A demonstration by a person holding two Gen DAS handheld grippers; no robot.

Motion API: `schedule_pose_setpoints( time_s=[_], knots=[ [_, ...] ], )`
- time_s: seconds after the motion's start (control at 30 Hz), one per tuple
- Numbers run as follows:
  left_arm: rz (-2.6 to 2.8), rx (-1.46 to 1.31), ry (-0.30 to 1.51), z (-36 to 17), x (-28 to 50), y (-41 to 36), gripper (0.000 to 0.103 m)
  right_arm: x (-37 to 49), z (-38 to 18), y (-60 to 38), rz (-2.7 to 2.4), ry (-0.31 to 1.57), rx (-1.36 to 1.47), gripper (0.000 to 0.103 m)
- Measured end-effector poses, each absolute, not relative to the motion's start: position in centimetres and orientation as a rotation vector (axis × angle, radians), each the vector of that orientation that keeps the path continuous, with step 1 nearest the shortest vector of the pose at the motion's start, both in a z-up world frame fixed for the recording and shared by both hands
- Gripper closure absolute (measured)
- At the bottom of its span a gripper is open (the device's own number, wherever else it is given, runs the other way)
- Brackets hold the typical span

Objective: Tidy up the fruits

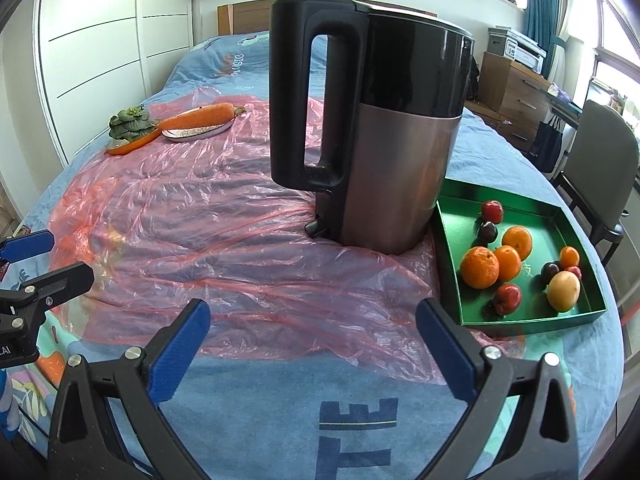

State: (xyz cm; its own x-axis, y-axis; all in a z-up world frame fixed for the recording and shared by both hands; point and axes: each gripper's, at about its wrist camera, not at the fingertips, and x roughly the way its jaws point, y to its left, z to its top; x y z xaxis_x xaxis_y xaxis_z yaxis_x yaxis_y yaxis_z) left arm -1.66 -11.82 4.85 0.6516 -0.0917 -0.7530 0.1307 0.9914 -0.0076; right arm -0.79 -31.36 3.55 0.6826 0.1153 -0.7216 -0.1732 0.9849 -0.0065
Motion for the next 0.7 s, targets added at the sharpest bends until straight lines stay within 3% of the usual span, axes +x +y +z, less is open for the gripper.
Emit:
schedule_pose_setpoints(
  time_s=[0.7],
  knots=[
    [-0.138,0.047,0.867,4.44,-1.59,-11.81,0.022,-0.96,3.23,-31.43,0.155,0.815,-0.066,0.0]
  ],
)
